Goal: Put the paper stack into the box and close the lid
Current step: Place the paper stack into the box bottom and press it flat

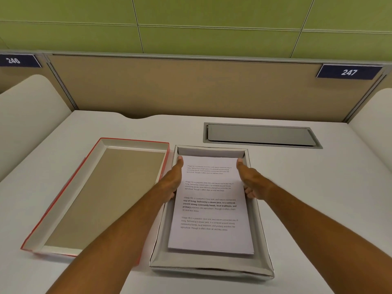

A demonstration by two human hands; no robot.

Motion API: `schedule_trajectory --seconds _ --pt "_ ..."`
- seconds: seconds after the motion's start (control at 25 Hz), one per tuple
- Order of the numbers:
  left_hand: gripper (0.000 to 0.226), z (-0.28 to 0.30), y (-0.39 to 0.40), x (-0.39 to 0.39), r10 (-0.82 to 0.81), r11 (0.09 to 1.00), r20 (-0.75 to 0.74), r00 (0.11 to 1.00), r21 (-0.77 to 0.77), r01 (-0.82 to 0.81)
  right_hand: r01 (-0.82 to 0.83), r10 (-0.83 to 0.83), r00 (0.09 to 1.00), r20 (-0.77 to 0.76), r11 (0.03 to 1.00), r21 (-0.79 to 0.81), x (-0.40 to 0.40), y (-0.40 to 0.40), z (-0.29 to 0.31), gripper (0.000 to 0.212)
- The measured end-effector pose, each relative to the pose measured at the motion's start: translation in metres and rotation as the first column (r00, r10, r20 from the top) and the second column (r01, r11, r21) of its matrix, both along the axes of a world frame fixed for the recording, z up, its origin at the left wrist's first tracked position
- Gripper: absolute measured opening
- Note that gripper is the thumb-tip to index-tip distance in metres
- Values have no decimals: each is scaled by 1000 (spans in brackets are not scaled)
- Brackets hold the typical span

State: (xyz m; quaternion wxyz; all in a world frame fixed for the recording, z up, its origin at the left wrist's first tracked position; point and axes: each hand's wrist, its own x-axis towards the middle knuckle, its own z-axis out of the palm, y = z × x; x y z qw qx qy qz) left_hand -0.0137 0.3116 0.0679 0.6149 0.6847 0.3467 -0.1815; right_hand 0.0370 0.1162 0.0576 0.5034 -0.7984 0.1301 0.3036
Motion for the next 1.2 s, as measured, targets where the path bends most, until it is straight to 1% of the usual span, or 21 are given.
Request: schedule_trajectory --seconds 0.12,0.2,0.24,0.28,0.36,0.4,0.44,0.48,0.52,0.56,0.6,0.64,0.68,0.72,0.8,0.88,1.04,1.08,1.2 --pt "84 -12 4 6 -33 999 -23 999 -13 33 -13 13 998 -64 1000 9 -2 -4 -9 61" --pt "82 -16 6 8 -43 998 -17 999 -42 42 -48 48 997 -54 999 7 0 -8 -14 53" --pt "83 -18 8 9 -50 998 -16 999 -41 49 -72 72 997 -9 996 -45 5 -10 -16 52" --pt "83 -18 8 10 -55 998 -13 998 -39 54 -111 122 990 69 982 -153 13 -10 -18 52" --pt "84 -16 10 11 -55 997 -6 998 -46 55 -157 272 935 226 892 -424 37 -9 -20 46" --pt "83 -16 11 11 -63 997 -7 998 -54 63 -177 348 901 258 840 -513 49 -7 -19 42" --pt "82 -22 15 10 -87 995 3 996 -38 87 -204 413 868 274 801 -562 61 -5 -19 40" --pt "81 -28 18 7 -140 990 24 990 23 139 -237 472 837 278 770 -593 72 -4 -19 39" --pt "81 -32 20 1 -225 967 52 973 134 216 -270 520 810 270 741 -614 82 -1 -21 38" --pt "81 -35 19 -7 -349 910 74 934 264 319 -296 561 783 268 715 -633 90 0 -24 38" --pt "88 -42 19 -17 -482 820 77 873 391 419 -327 604 753 261 688 -648 96 2 -26 38" --pt "105 -49 17 -29 -604 712 46 795 479 514 -369 653 716 247 655 -659 100 4 -29 37" --pt "123 -56 15 -41 -692 608 -7 722 533 588 -409 689 688 229 629 -661 104 6 -32 33" --pt "135 -58 13 -52 -736 526 -80 672 556 643 -440 710 670 219 616 -653 107 9 -34 28" --pt "144 -63 13 -65 -775 424 -165 610 579 696 -487 729 655 198 608 -627 111 14 -34 18" --pt "148 -64 11 -73 -797 360 -202 569 598 716 -525 748 640 173 591 -612 111 19 -32 11" --pt "145 -68 6 -80 -816 270 -236 528 651 709 -551 763 630 144 570 -609 112 25 -33 22" --pt "143 -67 5 -81 -815 257 -245 526 660 706 -556 766 629 135 564 -610 113 26 -34 24" --pt "137 -69 2 -82 -807 268 -227 545 681 681 -560 765 631 127 563 -608 116 28 -38 29"
